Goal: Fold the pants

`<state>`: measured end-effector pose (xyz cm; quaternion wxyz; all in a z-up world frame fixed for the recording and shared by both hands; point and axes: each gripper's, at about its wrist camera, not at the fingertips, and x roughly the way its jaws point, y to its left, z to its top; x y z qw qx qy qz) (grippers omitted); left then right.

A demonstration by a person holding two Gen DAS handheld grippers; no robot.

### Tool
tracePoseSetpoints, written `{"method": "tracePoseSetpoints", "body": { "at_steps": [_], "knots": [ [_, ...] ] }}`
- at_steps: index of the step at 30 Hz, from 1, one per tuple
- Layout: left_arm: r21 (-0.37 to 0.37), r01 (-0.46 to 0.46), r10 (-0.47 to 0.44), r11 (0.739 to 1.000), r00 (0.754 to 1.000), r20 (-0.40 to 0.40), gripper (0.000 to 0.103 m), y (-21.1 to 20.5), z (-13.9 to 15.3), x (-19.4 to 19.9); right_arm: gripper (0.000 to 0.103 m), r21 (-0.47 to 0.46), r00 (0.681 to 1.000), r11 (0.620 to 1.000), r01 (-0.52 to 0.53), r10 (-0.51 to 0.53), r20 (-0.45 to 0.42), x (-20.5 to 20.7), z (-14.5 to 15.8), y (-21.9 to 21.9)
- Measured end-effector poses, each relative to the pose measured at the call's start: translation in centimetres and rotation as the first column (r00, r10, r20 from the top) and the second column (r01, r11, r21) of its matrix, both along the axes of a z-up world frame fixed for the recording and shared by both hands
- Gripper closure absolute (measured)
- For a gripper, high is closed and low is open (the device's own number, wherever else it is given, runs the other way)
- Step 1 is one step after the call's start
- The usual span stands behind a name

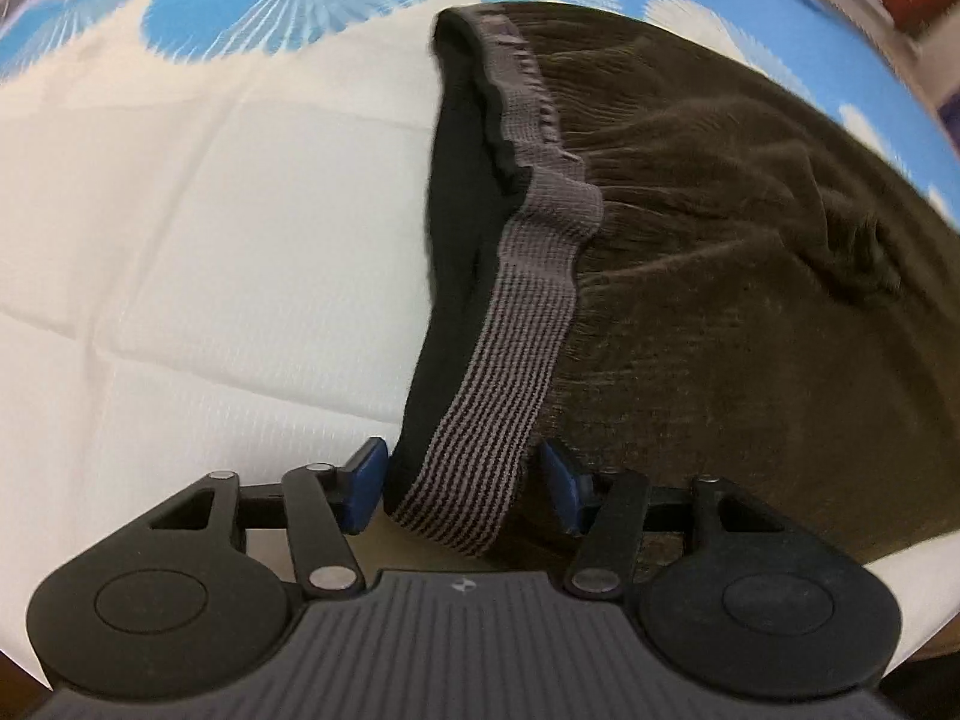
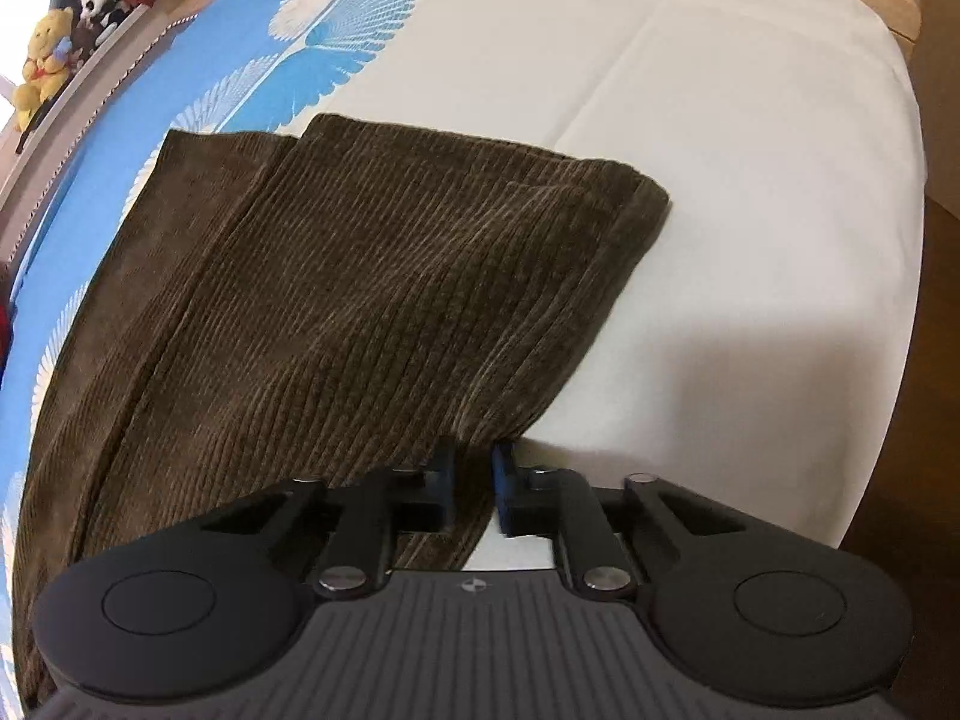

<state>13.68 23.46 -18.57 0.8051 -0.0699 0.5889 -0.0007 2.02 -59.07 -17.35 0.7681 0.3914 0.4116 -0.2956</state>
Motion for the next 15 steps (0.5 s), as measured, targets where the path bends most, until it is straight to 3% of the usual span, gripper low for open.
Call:
{"method": "tracePoseSetpoints", "body": {
  "at_steps": [1,2,7,11,13,15],
  "knots": [
    [0.021,0.027,-0.027,0.999,1.0,0.012,0.065,-0.4,0.2,-0.2,0.096,-0.002,1.0,1.0,0.002,-0.002,0.017,-0.1,0.4,-0.1],
    [0.02,0.043,-0.043,0.999,0.999,0.022,0.071,-0.6,0.4,-0.2,0.096,-0.009,0.999,1.0,0.003,-0.002,0.036,-0.2,0.9,-0.1],
    [0.009,0.078,-0.078,0.997,0.988,0.134,0.077,-0.7,4.5,-1.4,0.097,-0.062,0.99,0.998,-0.013,0.021,0.137,-1.0,3.8,0.1],
    [-0.049,0.046,-0.032,0.998,0.969,0.243,0.077,1.0,8.8,-4.1,0.097,-0.101,0.976,0.994,-0.032,0.053,0.213,-2.0,6.0,0.5],
    [-0.035,0.046,-0.037,0.998,0.975,0.219,0.077,1.4,8.8,-4.9,0.097,-0.118,0.98,0.992,-0.043,0.065,0.189,-2.3,6.3,0.5],
    [-0.002,0.056,-0.055,0.998,0.987,0.154,0.077,1.2,7.5,-4.8,0.097,-0.115,0.994,0.992,-0.053,0.064,0.093,-2.1,5.6,0.3]
  ]
}}
